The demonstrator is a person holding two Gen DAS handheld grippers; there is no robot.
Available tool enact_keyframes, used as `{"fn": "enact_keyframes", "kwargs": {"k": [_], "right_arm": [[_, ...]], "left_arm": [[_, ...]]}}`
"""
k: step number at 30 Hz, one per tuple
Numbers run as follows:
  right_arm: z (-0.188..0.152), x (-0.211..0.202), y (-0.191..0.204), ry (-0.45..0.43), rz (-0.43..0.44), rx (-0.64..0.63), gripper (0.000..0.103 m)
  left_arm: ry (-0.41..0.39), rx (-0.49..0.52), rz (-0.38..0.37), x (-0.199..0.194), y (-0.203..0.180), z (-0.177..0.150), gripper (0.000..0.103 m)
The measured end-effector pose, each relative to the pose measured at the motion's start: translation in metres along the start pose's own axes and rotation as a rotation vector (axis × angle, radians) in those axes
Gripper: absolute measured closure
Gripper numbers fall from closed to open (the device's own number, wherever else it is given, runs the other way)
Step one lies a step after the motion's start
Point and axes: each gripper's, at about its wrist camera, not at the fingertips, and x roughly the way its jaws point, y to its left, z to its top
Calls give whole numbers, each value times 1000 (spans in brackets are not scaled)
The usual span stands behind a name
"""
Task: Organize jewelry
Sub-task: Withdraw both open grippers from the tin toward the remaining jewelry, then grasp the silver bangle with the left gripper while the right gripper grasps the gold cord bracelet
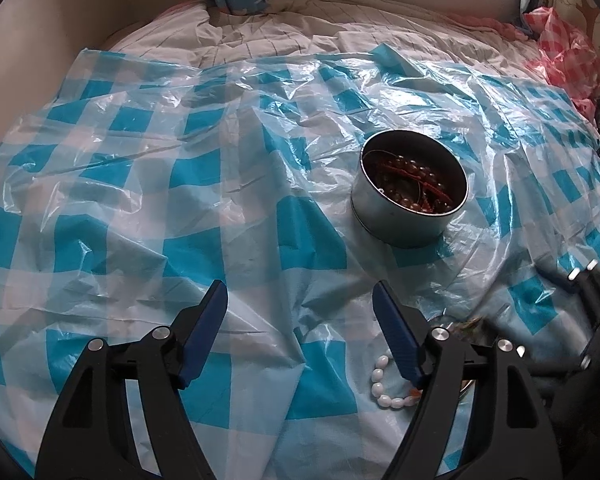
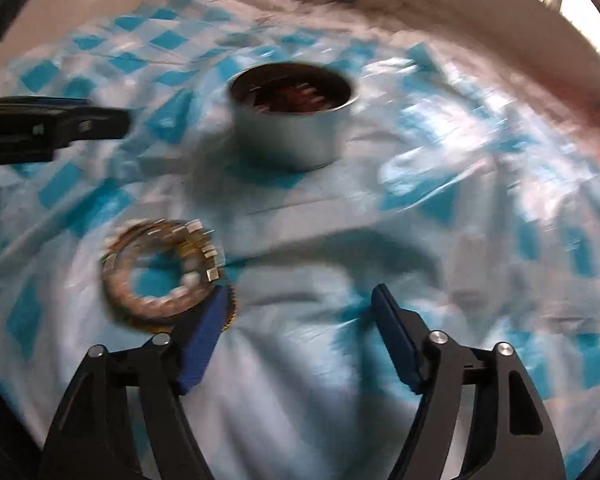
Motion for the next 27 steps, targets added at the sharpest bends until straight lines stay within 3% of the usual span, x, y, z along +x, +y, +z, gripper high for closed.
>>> {"fn": "enact_keyframes", "kwargs": {"k": [3,5,10,15,23,25,26,27], "right_arm": [[1,-9,-23,-50,-175,58,33],[1,-12,-44,-54,-185,135,33],[-1,-7,-72,-20,-59,266,33],[4,-6,-59,-18,-44,204,33],[-3,-1,-69,3,-3,283,33],[-4,1,-74,12,17,313,33],[-5,2,-77,14,22,322,33],[-5,2,-79,16,29,335,33]], "left_arm": [[2,3,1,0,1,-1,32],[3,1,-4,0,1,-1,32],[5,45,-24,0,-12,-3,32],[3,63,-92,4,-31,-2,32],[11,126,-147,21,-77,-2,33],[18,150,-139,26,-87,-3,38],[29,148,-148,30,-90,-5,48],[44,144,-157,33,-91,-6,68]]}}
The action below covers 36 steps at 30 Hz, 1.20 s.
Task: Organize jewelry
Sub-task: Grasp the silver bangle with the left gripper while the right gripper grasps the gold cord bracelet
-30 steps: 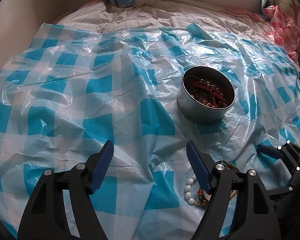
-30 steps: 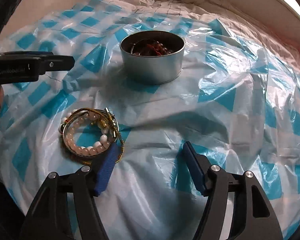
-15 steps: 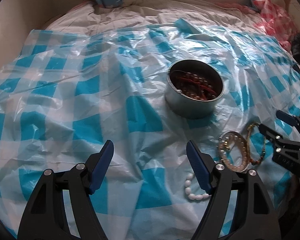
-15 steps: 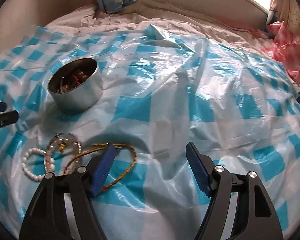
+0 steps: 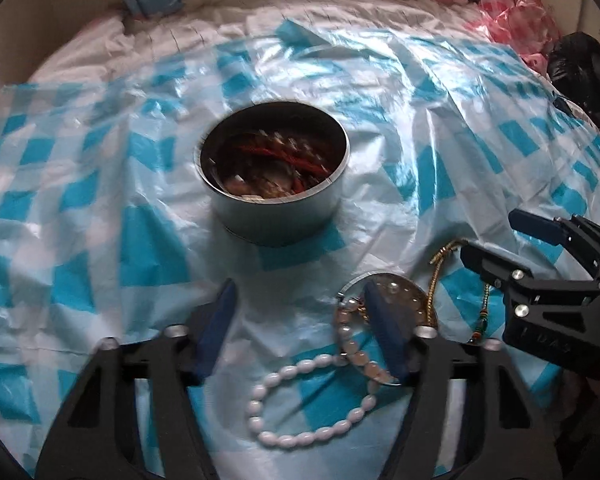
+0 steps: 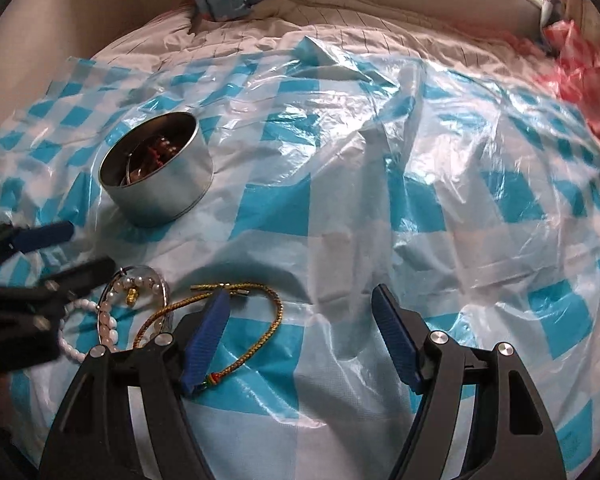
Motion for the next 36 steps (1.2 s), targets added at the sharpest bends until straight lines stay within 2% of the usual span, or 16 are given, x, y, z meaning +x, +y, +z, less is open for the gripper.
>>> {"fn": "enact_keyframes", "kwargs": {"k": [2,3,7,9,13,16,18,22,23,25,27,29,31,33,35,36], "right_arm": [[0,0,-2,4,7,9,33],[0,1,-2,8,9,10,33],[-1,1,-2,15,13,10,33],[-2,2,-1,19,14,9,33],[-3,3,2,24,1,-17,33],[-5,5,9,28,-17,-54,33],[-6,5,13,27,-21,-77,33],[-7,6,17,27,-16,-97,33],[-7,6,17,28,-16,-97,33],[-7,6,17,30,-14,-93,33],[-7,7,18,32,-16,-98,31],[-7,7,19,32,-16,-101,31],[-7,7,19,34,-15,-103,31],[-7,8,19,37,-14,-102,31],[-7,8,18,39,-12,-100,30],[-6,8,18,40,-10,-99,31]], "left_arm": [[36,-2,-50,5,-3,-2,92],[38,2,-60,4,-4,-2,97],[37,-57,-148,-6,9,-3,100],[5,-120,-224,-18,25,-3,100],[-49,-226,-305,-35,55,-4,101],[-56,-264,-256,-37,71,-3,103],[-42,-281,-195,-35,80,-5,103],[4,-283,-152,-22,89,-3,103],[8,-278,-145,-21,89,-3,102],[16,-268,-147,-17,86,-3,93],[6,-252,-136,-14,79,-2,62],[-4,-223,-118,-12,71,-2,57],[34,-191,-87,-1,62,-3,58],[98,-167,-85,11,55,-5,94],[84,-157,-85,7,51,-5,98],[68,-176,-121,2,54,-4,98]]}}
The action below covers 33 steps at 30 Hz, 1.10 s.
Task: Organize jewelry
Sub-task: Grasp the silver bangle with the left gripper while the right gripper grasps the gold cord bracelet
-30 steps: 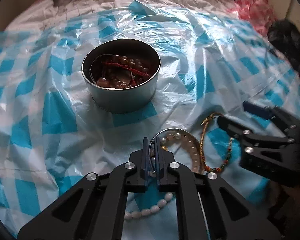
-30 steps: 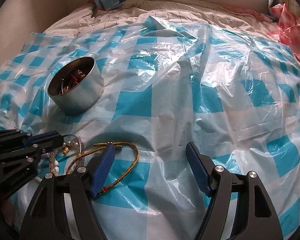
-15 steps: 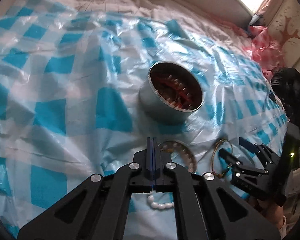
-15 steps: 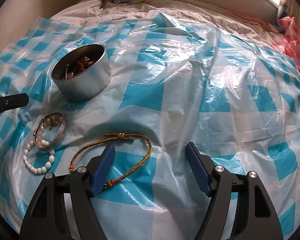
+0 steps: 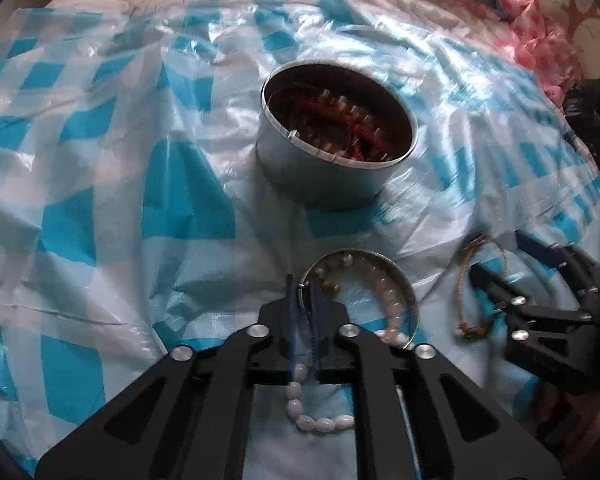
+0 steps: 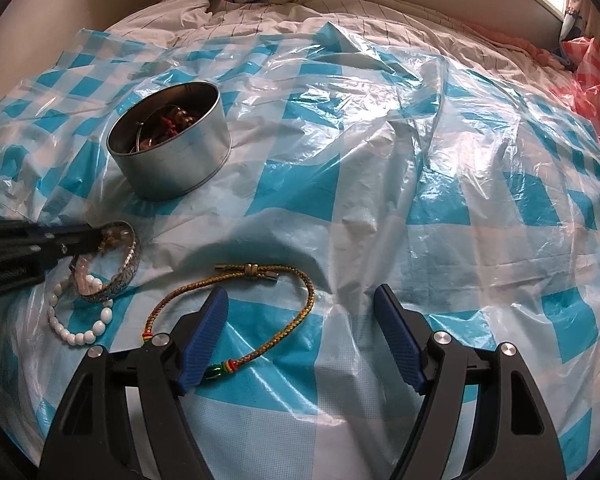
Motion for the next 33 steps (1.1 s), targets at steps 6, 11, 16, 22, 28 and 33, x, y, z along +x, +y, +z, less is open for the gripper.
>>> {"fn": "enact_keyframes", "kwargs": {"k": [6,11,16,22,28,33], "right_arm": [[-1,0,1,-1,3,-1,30],[-2,-2,4,-5,13,-16,33],[-2,-7,0,-17,16,-8,65],[-1,-9,-5,-10,122,34,99],[-1,-5,1,4,94,9,61],[-4,-2,11,19,95,-46,82]], "left_arm": [[-106,-141,-217,-36,27,5,98],[-144,-228,-306,-44,46,7,98],[-177,-262,-303,-53,53,3,101],[-170,-256,-255,-52,55,3,101],[-135,-214,-40,-36,52,4,85],[-107,-172,78,-12,47,4,57]]}}
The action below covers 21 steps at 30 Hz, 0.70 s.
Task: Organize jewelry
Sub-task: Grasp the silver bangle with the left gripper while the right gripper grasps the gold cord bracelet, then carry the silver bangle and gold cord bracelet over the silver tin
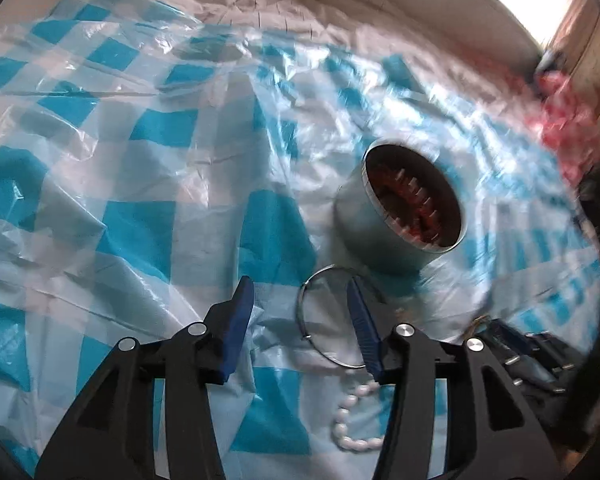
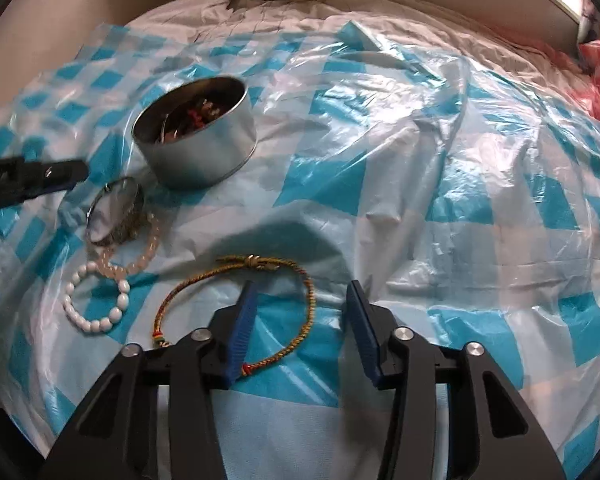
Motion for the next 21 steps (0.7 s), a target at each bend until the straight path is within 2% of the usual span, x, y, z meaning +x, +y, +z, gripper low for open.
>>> {"fn": "enact_keyframes", "kwargs": {"k": [1,2,3,5,8,9,11,15,21], "right_arm": [[-1,0,1,0,3,-2,90],[-1,-1,0,0,26,7,98],[0,-3,-4,-5,69,38,98],[2,-7,-13,-27,138,97,99],[6,-24,-28,-120,285,192,99],[8,-33,-33,-174,344,221,99],[10,-44,-39,-234,389,249,99],[11,-46,-51,-264,433,322,99],[11,-57,-58,-332,515,360,99]], "left_arm": [[22,28,30,6,-4,-2,60],[56,81,79,12,-10,-5,86],[84,107,84,16,-14,-7,97],[78,106,43,10,-16,-8,99],[13,24,-120,-17,-6,0,100],[-14,4,-163,-26,-2,3,100],[-43,-25,-215,-37,6,5,100],[-57,-68,-284,-42,12,7,100],[-113,-69,-328,-53,0,11,99]]}}
